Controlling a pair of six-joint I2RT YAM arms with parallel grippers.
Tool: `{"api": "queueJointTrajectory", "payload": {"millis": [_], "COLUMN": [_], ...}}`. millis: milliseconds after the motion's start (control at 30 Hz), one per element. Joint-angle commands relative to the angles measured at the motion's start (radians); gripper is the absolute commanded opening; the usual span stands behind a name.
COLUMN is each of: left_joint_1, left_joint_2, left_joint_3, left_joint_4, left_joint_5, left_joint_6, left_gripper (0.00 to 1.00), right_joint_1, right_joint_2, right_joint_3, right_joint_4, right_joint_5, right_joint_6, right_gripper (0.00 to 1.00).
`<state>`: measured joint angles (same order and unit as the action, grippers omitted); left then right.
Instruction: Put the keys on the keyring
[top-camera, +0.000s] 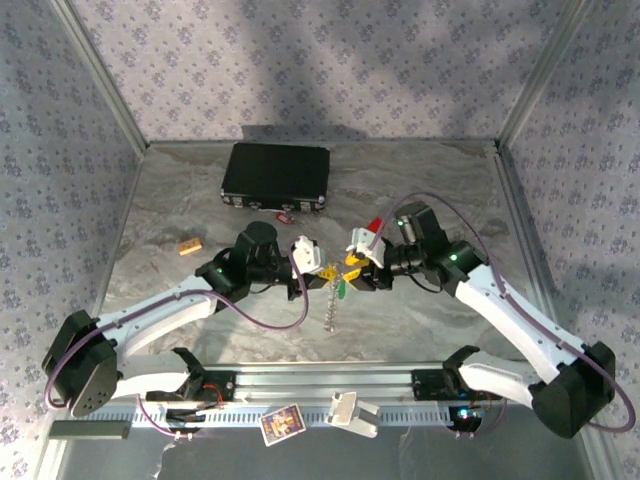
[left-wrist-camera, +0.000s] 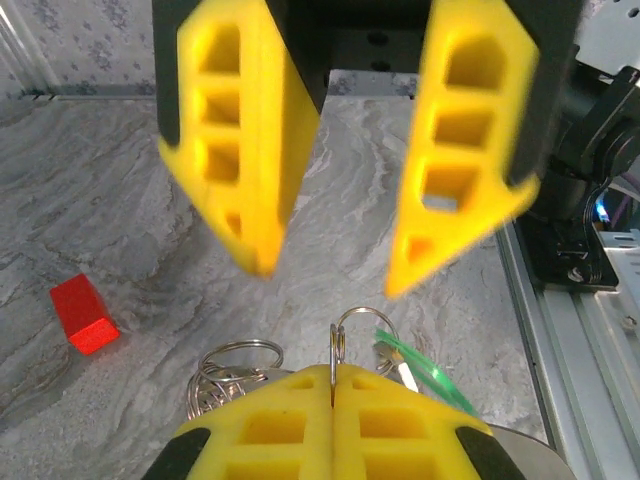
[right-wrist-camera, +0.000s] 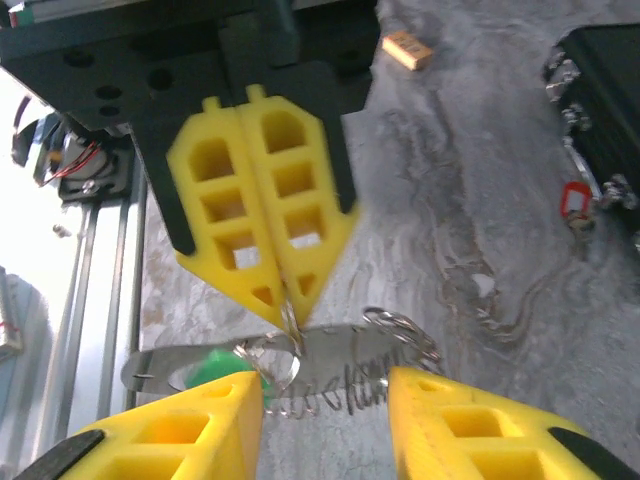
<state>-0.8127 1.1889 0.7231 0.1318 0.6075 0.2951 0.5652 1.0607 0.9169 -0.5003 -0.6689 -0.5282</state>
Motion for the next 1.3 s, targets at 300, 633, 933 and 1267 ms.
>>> {"api": "queueJointTrajectory", "payload": {"millis": [300,633,933,1267], "left_joint_1": [0.0,0.0,0.001,0.0], "left_joint_2": [-0.012,-0.014,-0.014,-0.027], "left_joint_3": [-0.054,-0.057,-0.065,-0.068], "left_joint_4": [0.183,0.19,0.203,0.207], "left_joint_5": [-0.013,-0.028,-0.023,-0.017], "left_joint_6": [-0.048,-0.031,-0.027,-0.014], "left_gripper": [0.0,0.0,0.0,0.0], "right_joint_1": [0.001,-0.024,-0.031,-0.057], "right_joint_2": [-0.048,-0.002,0.014,0.011], "right_joint_3": [-0.123,-0.103,-0.101,-0.112], "right_joint_4": [0.172,0.203,0.192,0.167], "right_joint_5": [-0.029,-0.091,-0.144,-0.136], "right_joint_6": [0.237,0.378,0.389,0.358], "right_gripper": [0.39,0.36,0.15,0.02]}}
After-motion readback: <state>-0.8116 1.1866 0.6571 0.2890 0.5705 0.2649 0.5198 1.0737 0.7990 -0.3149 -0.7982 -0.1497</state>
